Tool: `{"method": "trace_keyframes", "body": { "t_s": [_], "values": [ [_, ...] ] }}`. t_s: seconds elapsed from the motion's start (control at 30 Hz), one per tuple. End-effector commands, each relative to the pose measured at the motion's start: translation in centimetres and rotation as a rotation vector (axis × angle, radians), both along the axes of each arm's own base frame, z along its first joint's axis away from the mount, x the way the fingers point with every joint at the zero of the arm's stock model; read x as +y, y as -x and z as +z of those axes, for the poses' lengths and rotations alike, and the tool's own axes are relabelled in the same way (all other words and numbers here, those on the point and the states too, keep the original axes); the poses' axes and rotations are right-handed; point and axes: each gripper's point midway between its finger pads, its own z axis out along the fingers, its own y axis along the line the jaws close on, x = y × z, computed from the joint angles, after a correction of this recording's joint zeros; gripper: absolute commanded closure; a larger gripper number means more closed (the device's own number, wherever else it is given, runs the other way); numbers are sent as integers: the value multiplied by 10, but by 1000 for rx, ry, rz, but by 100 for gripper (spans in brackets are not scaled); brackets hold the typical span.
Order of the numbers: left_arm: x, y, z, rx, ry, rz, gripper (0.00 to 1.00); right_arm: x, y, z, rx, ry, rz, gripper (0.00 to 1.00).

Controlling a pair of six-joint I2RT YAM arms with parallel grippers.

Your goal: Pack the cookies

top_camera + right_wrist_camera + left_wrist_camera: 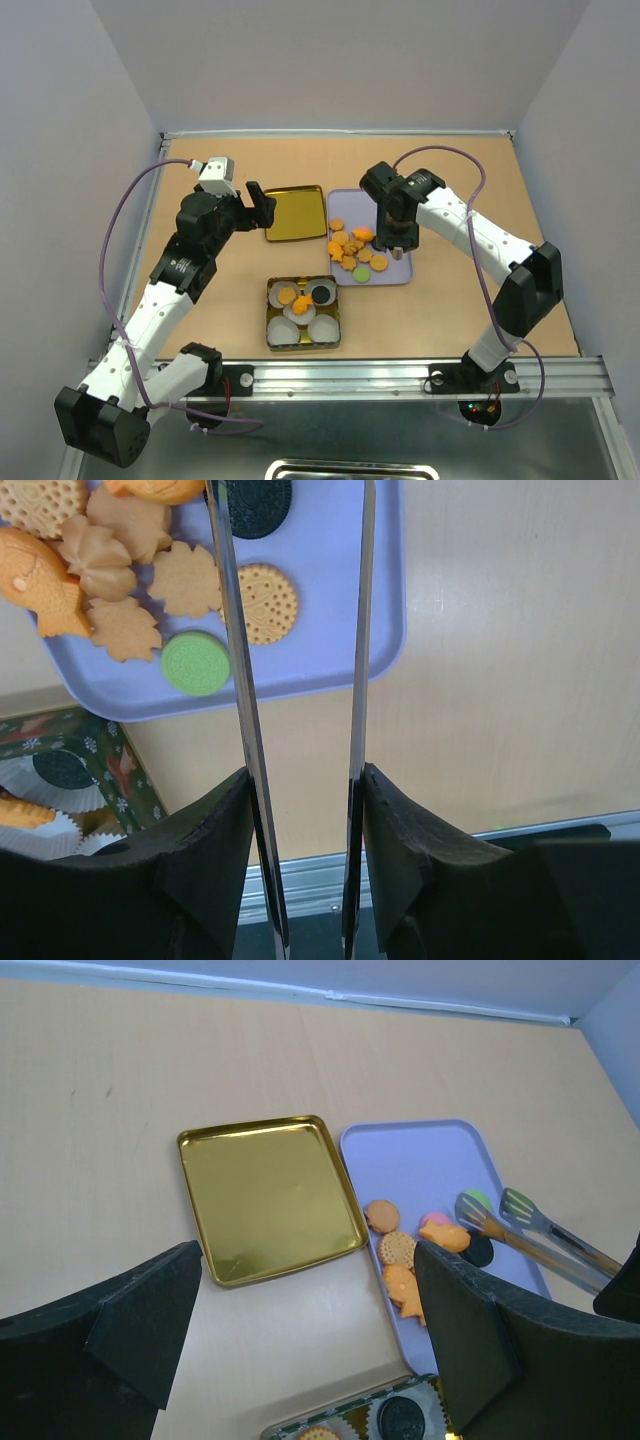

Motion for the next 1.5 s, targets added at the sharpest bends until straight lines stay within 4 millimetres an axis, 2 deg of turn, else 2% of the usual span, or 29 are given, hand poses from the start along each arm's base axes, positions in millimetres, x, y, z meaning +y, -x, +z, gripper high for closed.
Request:
{"method": "trace_keyframes", "body": {
  "t_s": [0.0,0.33,0.7,0.8,0.93,1.03,1.17,1.2,1.27,1.47],
  "values": [
    [-1,-1,17,-69,10,-6,1,-1,-8,-3,-35,-6,-21,50],
    [-1,0,19,-70,7,-9,1,8,-13,-13,-25,-37,-12,52],
    [1,2,17,-69,7,-1,1,5,-4,-19,-4,-45,-21,57],
    [1,2,17,-69,6,-2,1,4,0,-24,10,-44,-20,62],
    [1,2,21,-76,6,0,1,3,-1,-22,-1,-43,-23,64],
    [1,1,22,-75,4,1,1,6,-13,0,-64,-57,-21,64],
    [2,1,26,-80,4,2,1,8,-19,24,-96,-64,-20,64],
    [2,0,28,-83,7,4,1,13,-25,40,-129,-91,-20,64],
    [1,0,29,-84,10,2,1,16,-27,60,-159,-120,-17,64],
    [-1,-1,31,-80,27,3,1,20,-16,85,-176,-201,9,65]
  ]
}}
